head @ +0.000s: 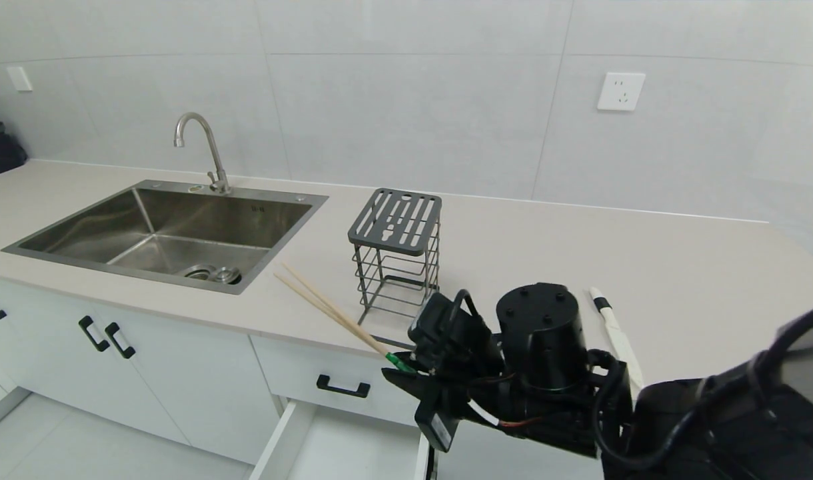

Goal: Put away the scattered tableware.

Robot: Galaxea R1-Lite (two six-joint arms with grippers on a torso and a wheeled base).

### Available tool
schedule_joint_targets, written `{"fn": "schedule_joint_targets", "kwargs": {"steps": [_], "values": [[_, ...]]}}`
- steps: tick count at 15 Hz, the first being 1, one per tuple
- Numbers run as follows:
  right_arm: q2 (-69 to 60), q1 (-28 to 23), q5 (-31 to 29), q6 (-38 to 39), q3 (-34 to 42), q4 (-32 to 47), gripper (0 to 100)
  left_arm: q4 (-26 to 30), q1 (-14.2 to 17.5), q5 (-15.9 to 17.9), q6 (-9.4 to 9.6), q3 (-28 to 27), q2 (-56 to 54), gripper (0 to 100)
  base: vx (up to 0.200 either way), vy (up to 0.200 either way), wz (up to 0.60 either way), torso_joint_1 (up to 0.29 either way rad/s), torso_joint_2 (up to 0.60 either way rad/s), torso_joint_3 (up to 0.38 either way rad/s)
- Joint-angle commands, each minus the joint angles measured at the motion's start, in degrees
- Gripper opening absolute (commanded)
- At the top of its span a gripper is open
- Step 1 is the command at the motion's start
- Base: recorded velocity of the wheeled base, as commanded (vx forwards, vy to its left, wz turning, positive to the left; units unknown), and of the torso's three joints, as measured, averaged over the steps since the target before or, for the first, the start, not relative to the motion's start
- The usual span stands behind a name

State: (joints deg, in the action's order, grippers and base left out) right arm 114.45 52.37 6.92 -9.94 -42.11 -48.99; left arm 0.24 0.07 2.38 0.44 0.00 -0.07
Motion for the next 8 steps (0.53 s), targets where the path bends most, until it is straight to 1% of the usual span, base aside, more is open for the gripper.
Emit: {"fn": "schedule_joint_targets", "kwargs": {"steps": [1, 2, 5, 8], "values": [[5.70, 1.68, -3.32, 1.06, -0.43, 0.21, 0, -0.07, 0.01, 0.00, 0.00, 0.00, 0.07, 100, 0.000, 0.000, 0.00, 0.000, 0.00, 0.000], [7.81, 3.35, -5.87, 2.11, -0.87, 0.74, 0, 0.02, 0.01, 0.00, 0.00, 0.00, 0.07, 100, 0.000, 0.000, 0.00, 0.000, 0.00, 0.000], [10.80, 4.85, -6.22, 1.85, -2.63, 3.55, 0, -0.07, 0.01, 0.00, 0.00, 0.00, 0.07, 100, 0.000, 0.000, 0.00, 0.000, 0.00, 0.000], [13.26, 6.08, -6.22, 1.67, -5.27, 3.82, 0, 0.02, 0.01, 0.00, 0.00, 0.00, 0.07, 100, 0.000, 0.000, 0.00, 0.000, 0.00, 0.000]]}}
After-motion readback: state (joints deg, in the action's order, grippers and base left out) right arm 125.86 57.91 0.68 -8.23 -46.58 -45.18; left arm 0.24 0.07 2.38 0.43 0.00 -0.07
